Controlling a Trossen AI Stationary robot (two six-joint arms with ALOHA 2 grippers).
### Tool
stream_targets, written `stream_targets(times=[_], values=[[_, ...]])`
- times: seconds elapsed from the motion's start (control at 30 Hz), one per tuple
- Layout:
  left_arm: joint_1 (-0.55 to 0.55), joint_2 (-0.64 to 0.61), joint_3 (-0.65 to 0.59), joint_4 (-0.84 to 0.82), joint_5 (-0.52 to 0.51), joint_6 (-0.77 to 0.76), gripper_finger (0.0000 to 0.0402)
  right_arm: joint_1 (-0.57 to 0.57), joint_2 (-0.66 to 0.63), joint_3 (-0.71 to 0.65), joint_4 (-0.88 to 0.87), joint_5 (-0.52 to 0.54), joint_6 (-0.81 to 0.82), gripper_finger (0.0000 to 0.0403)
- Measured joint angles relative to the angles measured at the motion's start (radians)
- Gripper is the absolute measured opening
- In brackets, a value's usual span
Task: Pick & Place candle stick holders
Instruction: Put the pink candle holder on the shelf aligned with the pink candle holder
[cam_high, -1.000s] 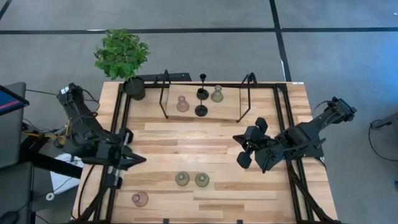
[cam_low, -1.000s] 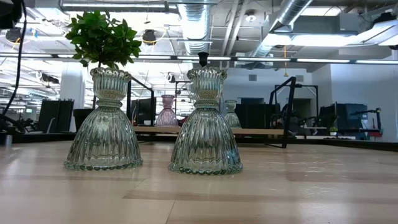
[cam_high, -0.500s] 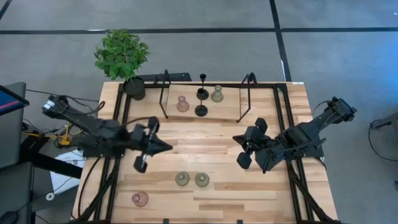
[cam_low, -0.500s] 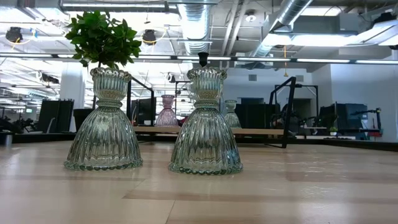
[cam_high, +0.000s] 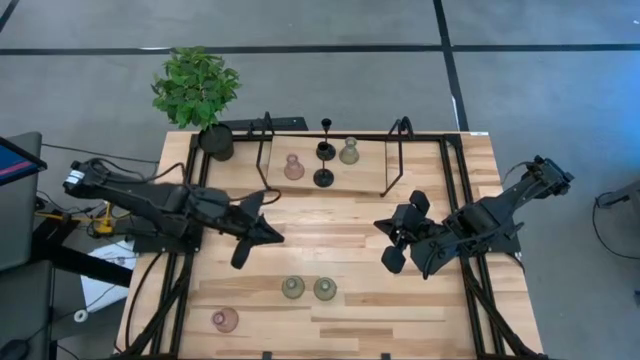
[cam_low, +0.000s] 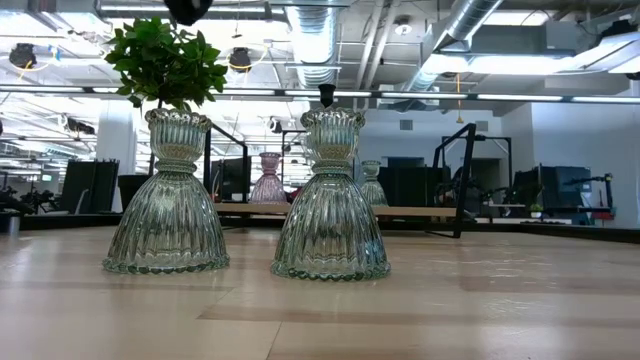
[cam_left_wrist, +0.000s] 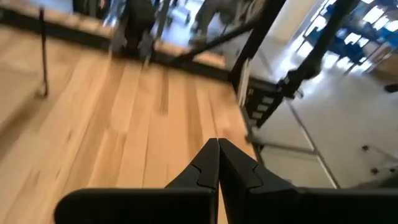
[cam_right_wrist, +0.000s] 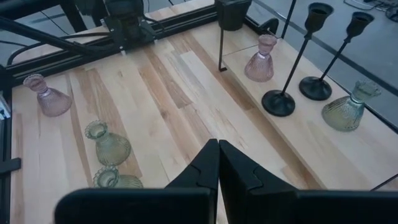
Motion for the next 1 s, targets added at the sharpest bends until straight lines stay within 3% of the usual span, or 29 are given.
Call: stream_targets(times=[0.47, 0.8, 1.0], values=[[-0.067, 0.036, 0.240, -0.528, -0.013, -0.229, 0.0002, 0.000, 0.000, 0.001, -0.005, 0.000, 0.000, 0.0000], [-0.272, 0.162, 0.370, -0.727, 0.014, -0.476, 0.0002, 0.000, 0.000, 0.001, -0.016, 0.000, 0.000, 0.0000], [-0.420, 0.231, 0.385, -0.811, -0.020, -0.619, 0.0002, 0.000, 0.000, 0.001, -0.016, 0.000, 0.000, 0.0000]])
